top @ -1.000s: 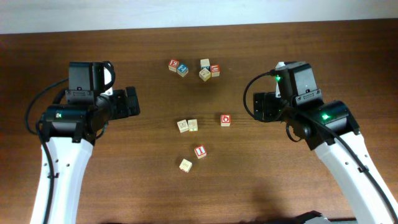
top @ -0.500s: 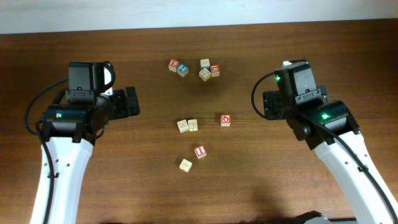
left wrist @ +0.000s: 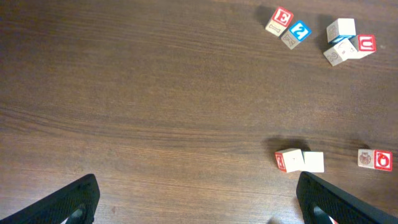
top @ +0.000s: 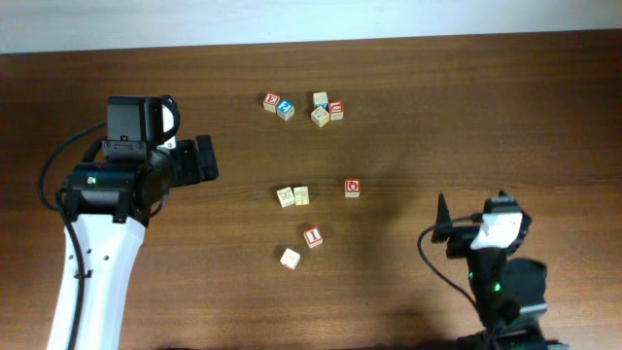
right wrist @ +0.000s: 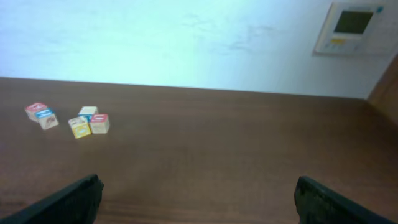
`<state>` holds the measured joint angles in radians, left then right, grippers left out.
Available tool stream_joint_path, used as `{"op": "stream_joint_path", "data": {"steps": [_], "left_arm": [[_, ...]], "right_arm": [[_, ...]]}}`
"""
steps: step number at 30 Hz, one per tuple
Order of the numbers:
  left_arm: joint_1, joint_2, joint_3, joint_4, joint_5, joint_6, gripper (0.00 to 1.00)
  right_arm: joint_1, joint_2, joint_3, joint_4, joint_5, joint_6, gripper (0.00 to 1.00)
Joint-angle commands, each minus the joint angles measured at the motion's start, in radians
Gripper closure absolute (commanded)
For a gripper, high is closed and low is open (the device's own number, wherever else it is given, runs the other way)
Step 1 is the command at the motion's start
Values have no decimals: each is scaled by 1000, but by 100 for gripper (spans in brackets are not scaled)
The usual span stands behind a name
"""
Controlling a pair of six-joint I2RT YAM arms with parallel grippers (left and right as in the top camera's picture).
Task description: Rotate 5 blocks
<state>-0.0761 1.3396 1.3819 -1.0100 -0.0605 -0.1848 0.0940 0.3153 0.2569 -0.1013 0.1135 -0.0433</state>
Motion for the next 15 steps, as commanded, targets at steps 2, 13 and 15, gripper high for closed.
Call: {"op": "stream_joint_path", "data": {"steps": [2, 13, 15], "left_arm": [[0, -6, 8, -2, -8, -13, 1], [0, -6, 8, -2, -8, -12, 1], [0, -6, 8, -2, -8, -13, 1]], "right_arm": [[-2, -179, -150, 17, -28, -9, 2], [35, -312, -251, 29, -35, -9, 2], [39, -312, -251, 29, -35, -9, 2]]}}
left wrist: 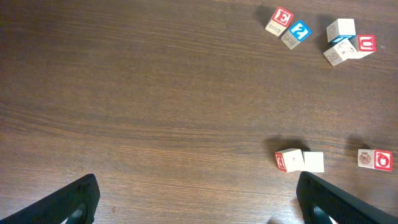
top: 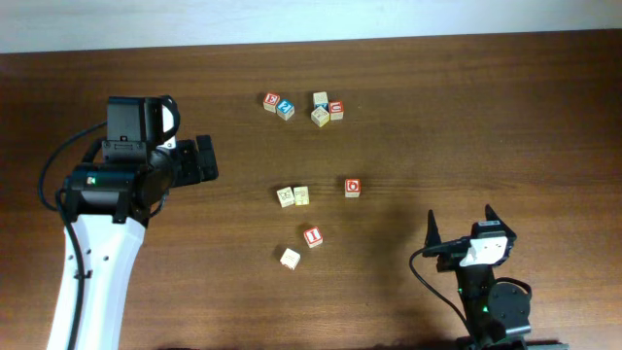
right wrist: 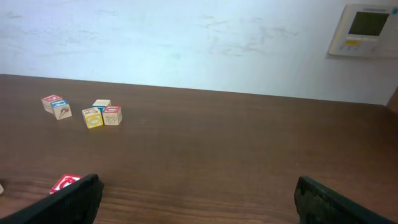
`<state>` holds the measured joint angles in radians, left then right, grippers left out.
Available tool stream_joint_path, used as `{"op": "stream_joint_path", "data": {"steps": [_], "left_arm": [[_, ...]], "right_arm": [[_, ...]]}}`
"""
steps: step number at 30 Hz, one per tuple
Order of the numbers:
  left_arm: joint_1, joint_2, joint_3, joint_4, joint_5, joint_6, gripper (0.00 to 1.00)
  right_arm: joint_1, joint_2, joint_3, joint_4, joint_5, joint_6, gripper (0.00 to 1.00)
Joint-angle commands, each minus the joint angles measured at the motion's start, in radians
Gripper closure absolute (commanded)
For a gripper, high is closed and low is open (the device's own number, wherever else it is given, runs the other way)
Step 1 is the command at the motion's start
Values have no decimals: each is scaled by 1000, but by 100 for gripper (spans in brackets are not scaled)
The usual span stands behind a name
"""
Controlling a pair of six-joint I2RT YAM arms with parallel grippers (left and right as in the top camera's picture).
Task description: Rotate 5 blocks
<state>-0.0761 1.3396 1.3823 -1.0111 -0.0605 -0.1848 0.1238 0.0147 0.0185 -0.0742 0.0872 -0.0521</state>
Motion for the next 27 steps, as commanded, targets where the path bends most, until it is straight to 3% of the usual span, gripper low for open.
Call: {"op": "stream_joint_path", "data": {"steps": [1, 16, 19, 20, 21, 24, 27], "left_arm": [[0, -6, 8, -1, -8, -13, 1], [1, -6, 8, -1, -9, -12, 1], [2, -86, -28, 13, -88, -1, 1], [4, -180, -145, 115, -110, 4, 0], [28, -372, -389, 350, -104, 27, 1], [62, -589, -670, 579, -31, 84, 1], [106, -943, -1046, 830, 43, 217, 0]], "right_arm": [[10, -11, -13, 2, -8, 0, 2], [10, -11, -13, 2, -8, 0, 2], [10, -11, -13, 2, -8, 0, 2], [10, -11, -13, 2, -8, 0, 2], [10, -11, -13, 2, -8, 0, 2], [10, -11, -13, 2, -8, 0, 2], [10, -11, -13, 2, -8, 0, 2]]}}
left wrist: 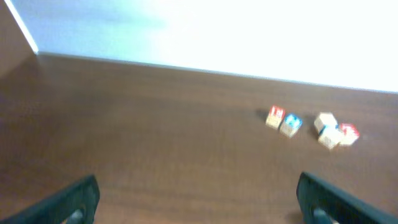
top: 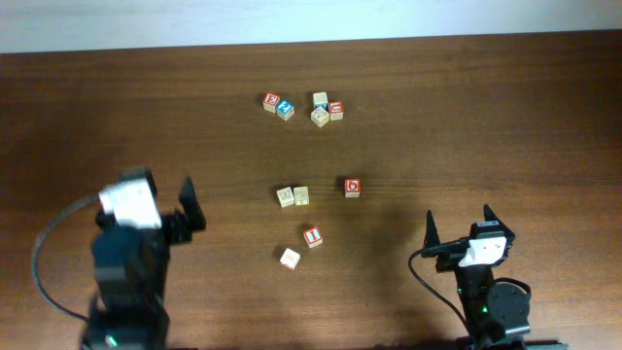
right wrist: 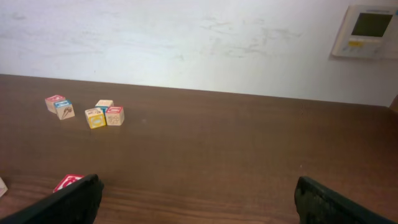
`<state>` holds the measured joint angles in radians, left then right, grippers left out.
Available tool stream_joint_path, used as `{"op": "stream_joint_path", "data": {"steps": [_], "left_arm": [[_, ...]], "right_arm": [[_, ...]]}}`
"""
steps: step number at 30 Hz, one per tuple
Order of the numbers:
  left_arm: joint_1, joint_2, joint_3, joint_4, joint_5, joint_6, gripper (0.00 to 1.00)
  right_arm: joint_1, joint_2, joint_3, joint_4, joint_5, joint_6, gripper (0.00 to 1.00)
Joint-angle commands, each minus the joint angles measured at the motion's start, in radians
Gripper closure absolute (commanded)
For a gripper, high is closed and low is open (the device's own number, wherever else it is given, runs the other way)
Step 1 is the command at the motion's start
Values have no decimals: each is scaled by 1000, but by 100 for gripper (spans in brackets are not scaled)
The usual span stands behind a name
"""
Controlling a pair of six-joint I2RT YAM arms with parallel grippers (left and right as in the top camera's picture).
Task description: Rotate 5 blocks
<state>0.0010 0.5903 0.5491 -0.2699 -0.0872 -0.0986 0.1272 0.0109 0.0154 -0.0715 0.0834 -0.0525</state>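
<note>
Several small lettered wooden blocks lie on the brown table [top: 505, 107]. A far cluster holds a red block [top: 271, 100], a blue one [top: 285, 109], a yellow one [top: 319, 117] and another red one [top: 336, 110]. Two cream blocks [top: 293, 196] and a red block [top: 353, 187] sit mid-table. Nearer lie a red block [top: 312, 235] and a cream block [top: 290, 258]. My left gripper [left wrist: 198, 202] is open at the front left, my right gripper [right wrist: 198, 202] open at the front right. Both are empty and far from the blocks.
A white wall runs along the table's far edge, with a thermostat panel [right wrist: 369, 30] at the right. The far cluster [left wrist: 308, 124] shows in the left wrist view, blurred. The mid-table red block [right wrist: 67, 182] shows beside my right gripper's left finger.
My left arm has moved from over the left-middle of the table to the front left. Its camera looked down then and now looks across at the wall. The right arm and blocks are unchanged.
At first my left gripper hung open over the table's left and my right arm stood slightly turned at the front right. The right arm then faced the wall squarely. Now the left arm is drawn back too. No block has moved.
</note>
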Motion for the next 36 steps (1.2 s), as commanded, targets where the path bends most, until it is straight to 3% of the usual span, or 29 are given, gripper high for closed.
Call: {"op": "stream_joint_path", "data": {"steps": [1, 6, 12, 36], "left_arm": [[35, -247, -263, 114, 70, 151, 1], [49, -478, -489, 217, 69, 280, 1], [69, -581, -541, 189, 70, 340, 0], [69, -585, -541, 189, 69, 340, 1]], "right_arm": [[6, -8, -10, -1, -5, 0, 2], [6, -8, -10, -1, -5, 0, 2], [6, -8, -10, -1, -5, 0, 2], [6, -8, -10, -1, -5, 0, 2]]}}
